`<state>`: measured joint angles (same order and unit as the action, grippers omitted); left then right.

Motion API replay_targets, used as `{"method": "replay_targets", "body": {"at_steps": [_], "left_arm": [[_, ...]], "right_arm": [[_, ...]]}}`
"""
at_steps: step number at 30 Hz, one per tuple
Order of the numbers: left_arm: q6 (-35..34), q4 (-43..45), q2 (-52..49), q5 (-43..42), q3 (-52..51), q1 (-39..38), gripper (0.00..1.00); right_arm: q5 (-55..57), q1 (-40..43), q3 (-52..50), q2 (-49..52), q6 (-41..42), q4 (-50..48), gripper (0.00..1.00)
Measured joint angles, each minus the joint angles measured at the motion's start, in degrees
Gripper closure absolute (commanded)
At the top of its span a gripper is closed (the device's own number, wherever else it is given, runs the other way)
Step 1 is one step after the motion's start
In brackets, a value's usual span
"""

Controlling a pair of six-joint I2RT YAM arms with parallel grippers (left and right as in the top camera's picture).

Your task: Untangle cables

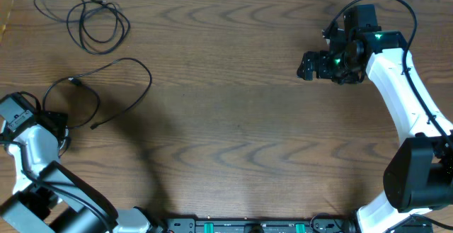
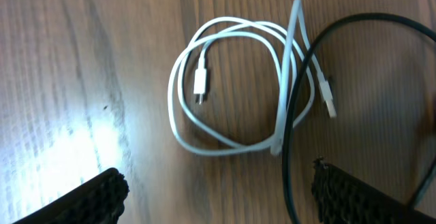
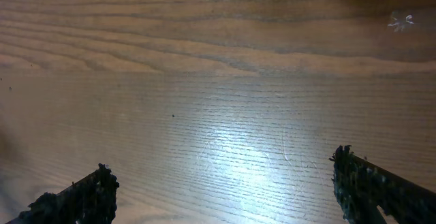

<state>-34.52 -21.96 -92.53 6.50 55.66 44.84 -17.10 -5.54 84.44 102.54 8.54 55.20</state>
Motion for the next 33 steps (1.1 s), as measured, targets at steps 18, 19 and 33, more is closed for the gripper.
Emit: {"method": "replay_targets", "body": {"at_steps": [18, 19, 33], "left_arm": [[-0.31, 1.29, -5.38, -0.17, 0.00, 5.97, 0.31], [-0.35, 1.29, -6.12, -0.20, 0.00, 5.97, 0.34], [-0.20, 4.37, -11.39, 2.47, 0.00, 5.95, 0.36]], "right_arm": [[0.00, 0.00, -6.69, 0.00, 0.00, -2.58, 0.01], [0.00, 0.00, -6.69, 0.00, 0.00, -2.58, 0.01], [0.00, 0.00, -6.69, 0.00, 0.00, -2.75, 0.01]]}}
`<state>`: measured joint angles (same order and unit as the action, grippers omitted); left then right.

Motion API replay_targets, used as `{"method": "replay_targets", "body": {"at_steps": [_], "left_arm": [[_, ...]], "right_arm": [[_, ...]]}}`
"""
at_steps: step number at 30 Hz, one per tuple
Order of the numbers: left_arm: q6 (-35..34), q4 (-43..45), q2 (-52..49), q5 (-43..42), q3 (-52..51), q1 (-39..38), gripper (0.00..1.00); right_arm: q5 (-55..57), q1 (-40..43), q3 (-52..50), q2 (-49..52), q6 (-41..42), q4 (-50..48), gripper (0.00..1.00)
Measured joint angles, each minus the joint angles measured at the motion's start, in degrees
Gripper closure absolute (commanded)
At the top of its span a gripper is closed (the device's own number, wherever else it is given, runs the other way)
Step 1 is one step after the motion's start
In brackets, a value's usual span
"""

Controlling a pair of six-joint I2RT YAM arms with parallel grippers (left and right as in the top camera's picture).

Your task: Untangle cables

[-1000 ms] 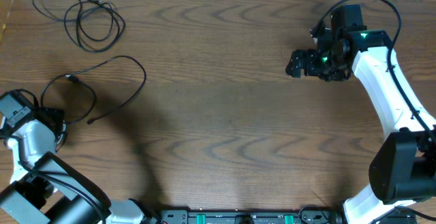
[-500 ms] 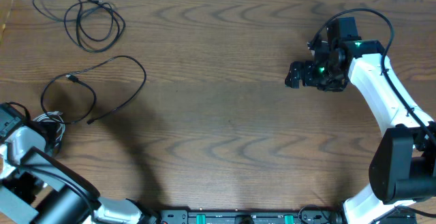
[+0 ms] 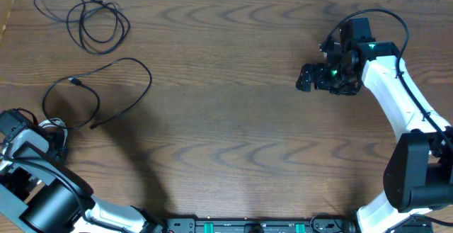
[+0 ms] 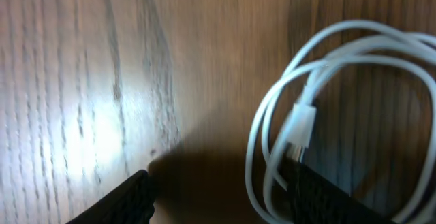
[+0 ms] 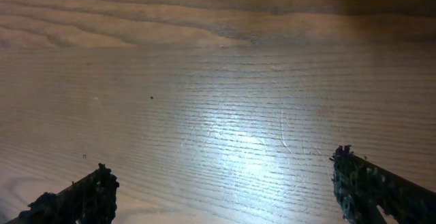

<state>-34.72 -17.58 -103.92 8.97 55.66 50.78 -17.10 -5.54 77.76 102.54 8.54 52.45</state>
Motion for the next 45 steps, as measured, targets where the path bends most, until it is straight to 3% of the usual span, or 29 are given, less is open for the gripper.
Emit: {"method": "replay_targets", "body": {"at_steps": [12, 21, 33, 39, 45], "left_arm": [[1.95, 7.65, -2.03, 3.63, -0.02, 4.28, 0.36], [7.74, 16.74, -2.64, 3.61, -0.15, 8.83, 0.36], [8.96, 28.57, -2.71, 3.63, -0.26, 11.91, 0.35], [9.09, 27.93, -2.71, 3.50, -0.26, 11.89, 0.35], [9.14, 21.46, -2.71, 2.40, -0.35, 11.89, 0.35]], "right_arm": [[-0.02, 0.00, -0.02, 0.00, 0.00, 0.48, 0.01], [-0.02, 0.00, -0.04, 0.00, 0.37, 0.87, 0.01], [-0.02, -0.02, -0.04, 0.00, 2.84, 1.25, 0.01], [-0.02, -0.02, -0.04, 0.00, 3.67, 1.01, 0.01], [-0.02, -0.02, -0.04, 0.00, 4.09, 0.37, 0.01]]}}
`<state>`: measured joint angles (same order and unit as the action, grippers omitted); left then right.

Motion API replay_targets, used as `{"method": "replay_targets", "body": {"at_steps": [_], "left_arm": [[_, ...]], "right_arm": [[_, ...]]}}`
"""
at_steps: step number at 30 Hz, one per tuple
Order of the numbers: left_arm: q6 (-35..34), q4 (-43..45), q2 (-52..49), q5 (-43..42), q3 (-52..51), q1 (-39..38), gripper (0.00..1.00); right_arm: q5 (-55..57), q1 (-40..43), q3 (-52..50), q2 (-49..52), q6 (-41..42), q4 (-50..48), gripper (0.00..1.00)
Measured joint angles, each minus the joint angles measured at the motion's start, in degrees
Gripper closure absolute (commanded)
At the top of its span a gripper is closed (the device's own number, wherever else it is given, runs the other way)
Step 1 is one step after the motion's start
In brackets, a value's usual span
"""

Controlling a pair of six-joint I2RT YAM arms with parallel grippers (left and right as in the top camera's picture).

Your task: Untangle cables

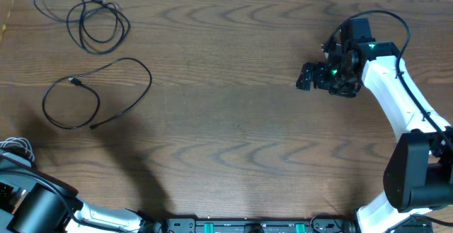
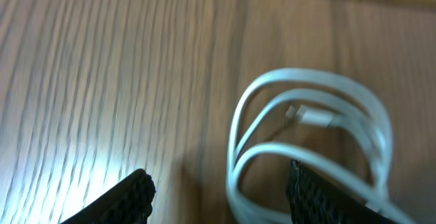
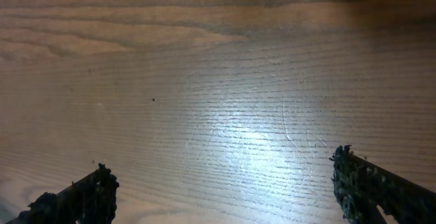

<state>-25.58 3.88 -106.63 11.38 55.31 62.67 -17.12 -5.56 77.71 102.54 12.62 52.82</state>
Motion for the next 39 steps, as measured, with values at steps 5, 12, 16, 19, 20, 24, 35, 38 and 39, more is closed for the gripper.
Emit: {"method": "replay_targets", "body": {"at_steps": [5, 12, 16, 19, 20, 24, 35, 38, 39], "left_arm": [[0.15, -4.11, 0.00, -0.57, -0.02, 0.00, 0.25], [0.15, -6.91, 2.40, -1.18, -0.11, 0.00, 0.04], [0.11, -6.82, 8.11, -2.56, -0.11, 0.00, 0.04], [0.09, -7.82, 13.03, -5.18, -0.11, 0.00, 0.04], [0.09, -8.39, 13.86, -5.60, -0.11, 0.00, 0.04], [0.13, -11.98, 16.74, -7.65, -0.11, 0.00, 0.04], [-1.14, -20.59, 17.18, -9.84, -0.11, 0.00, 0.02], [-1.53, -18.60, 17.94, -10.93, -0.13, -0.33, 0.02], [-1.53, -17.49, 18.71, -11.13, -0.22, -0.63, 0.02]], "right_arm": [[0.00, 0.00, 0.00, 0.00, 0.00, -0.02, 0.01], [0.00, 0.00, 0.00, 0.00, 0.00, -0.04, 0.01], [0.00, -0.04, 0.00, 0.00, 0.00, -0.46, 0.01], [0.00, -0.04, 0.00, 0.00, 0.00, -0.87, 0.01], [0.00, -0.04, 0.00, 0.00, 0.00, -0.92, 0.01], [0.00, -0.04, 0.00, 0.00, -0.02, -0.98, 0.01], [0.00, -0.04, -0.02, 0.00, -0.24, -0.74, 0.01], [0.00, -0.04, -0.02, 0.00, -0.42, -0.79, 0.09], [0.00, -0.04, -0.02, 0.00, -0.59, -0.66, 0.11]]}}
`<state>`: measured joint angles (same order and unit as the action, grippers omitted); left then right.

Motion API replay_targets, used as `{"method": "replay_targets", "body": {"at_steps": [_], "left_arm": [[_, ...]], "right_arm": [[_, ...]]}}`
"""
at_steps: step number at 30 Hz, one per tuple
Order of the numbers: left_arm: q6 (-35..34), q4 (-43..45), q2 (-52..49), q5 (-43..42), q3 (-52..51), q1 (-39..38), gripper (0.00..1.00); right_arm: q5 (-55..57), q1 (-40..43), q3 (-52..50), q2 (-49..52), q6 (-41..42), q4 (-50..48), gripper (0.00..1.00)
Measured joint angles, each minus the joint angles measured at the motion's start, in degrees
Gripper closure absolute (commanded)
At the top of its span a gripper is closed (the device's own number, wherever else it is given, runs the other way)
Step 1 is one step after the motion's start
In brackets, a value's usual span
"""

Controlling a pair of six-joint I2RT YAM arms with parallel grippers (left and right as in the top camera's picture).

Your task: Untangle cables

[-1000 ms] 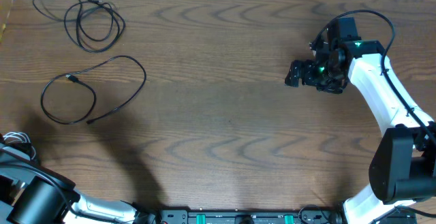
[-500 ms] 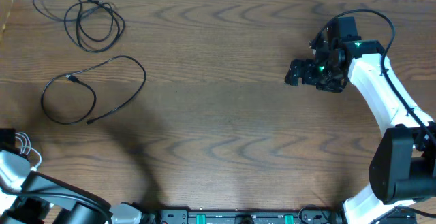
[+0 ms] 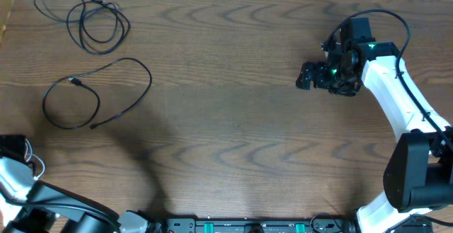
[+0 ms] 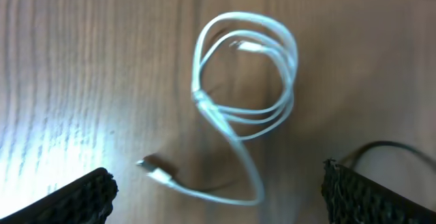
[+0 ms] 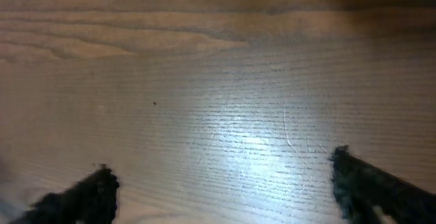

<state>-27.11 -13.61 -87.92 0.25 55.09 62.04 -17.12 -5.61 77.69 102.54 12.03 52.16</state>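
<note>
The white cable [image 4: 245,74] lies on the wood as a small coil, with a loose tail ending in a plug [image 4: 153,169]. My left gripper [image 4: 218,203] hangs open above it, holding nothing; overhead it sits at the table's far left edge [image 3: 10,148]. A bit of black cable [image 4: 381,149] shows at the lower right of the left wrist view. Two black cables lie apart: a coil [image 3: 92,22] at the back left and a looser loop [image 3: 95,95] below it. My right gripper [image 3: 308,76] is open over bare wood [image 5: 225,135].
The wooden table [image 3: 233,141] stretches between the two arms. Its left edge runs right beside the white cable. The right arm's own black lead [image 3: 375,13] arcs above its wrist.
My left gripper had its fingers close together around the white coil; now they stand wide apart and higher, and the coil lies free with its tail stretched out. The right arm has not moved.
At first my left gripper was open above the white coil, which lay crossed by a black cable. Then its fingers were narrowed around the coil, later nearer the table's left edge. Now the white cable lies released there, apart from the black loop. The right gripper barely shifted.
</note>
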Motion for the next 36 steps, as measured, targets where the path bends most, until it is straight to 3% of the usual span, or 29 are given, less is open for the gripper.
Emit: {"method": "replay_targets", "body": {"at_steps": [5, 15, 28, 36], "left_arm": [[-0.02, 4.92, 8.57, -0.50, -0.02, -3.50, 0.02], [0.00, 3.56, 22.23, -3.61, -0.02, -17.46, 0.02], [3.04, 0.46, 30.08, -14.16, -0.02, -34.71, 0.02], [3.82, -4.90, 30.56, -16.48, -0.02, -38.12, 0.02]], "right_arm": [[0.00, 0.00, -0.07, 0.00, -0.11, 0.39, 0.13], [0.00, 0.00, -0.09, 0.00, -0.09, 0.31, 0.12], [-1.49, 0.00, -0.09, -0.74, -2.40, 3.76, 0.01], [-1.60, 0.00, 0.04, -12.70, -4.68, 4.26, 0.01]]}}
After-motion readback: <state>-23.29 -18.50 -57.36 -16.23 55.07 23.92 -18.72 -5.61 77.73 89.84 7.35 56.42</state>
